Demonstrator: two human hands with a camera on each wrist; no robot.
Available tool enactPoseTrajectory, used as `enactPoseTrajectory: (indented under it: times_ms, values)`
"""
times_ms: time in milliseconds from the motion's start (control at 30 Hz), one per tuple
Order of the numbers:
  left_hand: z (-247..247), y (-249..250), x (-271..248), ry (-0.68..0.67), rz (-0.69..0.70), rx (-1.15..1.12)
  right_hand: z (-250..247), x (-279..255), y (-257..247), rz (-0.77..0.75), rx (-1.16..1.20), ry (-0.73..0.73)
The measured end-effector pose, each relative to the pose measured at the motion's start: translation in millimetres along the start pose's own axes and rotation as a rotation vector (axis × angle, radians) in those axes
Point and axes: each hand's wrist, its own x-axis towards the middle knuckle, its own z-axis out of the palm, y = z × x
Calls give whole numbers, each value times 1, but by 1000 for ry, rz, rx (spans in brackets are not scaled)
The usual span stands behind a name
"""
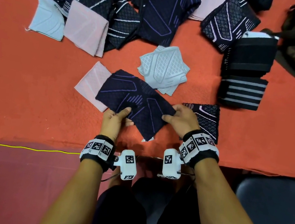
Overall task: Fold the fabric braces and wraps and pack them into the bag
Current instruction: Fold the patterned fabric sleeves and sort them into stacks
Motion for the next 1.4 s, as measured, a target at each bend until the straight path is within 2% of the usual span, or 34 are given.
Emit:
enactPoseTrajectory:
  times_ms: [233,367,467,600,733,800,933,1000,1067,1133,1200,1267,1400]
  values:
    - [-1,-1,-3,-97,-12,73,-9,-3,-4,-26,84,187]
    - [-8,-2,4,8,58,39,-26,0,0,-40,-10,246]
    - [-14,-3,9,78,149,121,-37,2,2,-13,-53,280]
    - [-14,-6,15,25,131,256,-40,1,3,7,-42,327]
    - [-14,-3,21,-50,59,344,-33,-3,6,49,14,281]
    - [-16,1,26,-77,70,390,-32,-5,8,80,30,296]
    - [-14,9,27,21,253,584,-37,-9,13,169,30,318]
    - [-10,12,22,106,370,714,-39,-11,16,202,16,283]
    - [-3,15,15,126,458,773,-40,-12,18,201,11,242]
    - [9,16,9,12,483,684,-40,-12,19,173,20,221]
    - [28,13,4,-195,455,576,-39,-13,19,136,30,207]
    - [45,6,1,-359,403,586,-37,-14,18,107,39,203]
    - [58,-10,0,-413,360,666,-34,-15,15,51,97,173]
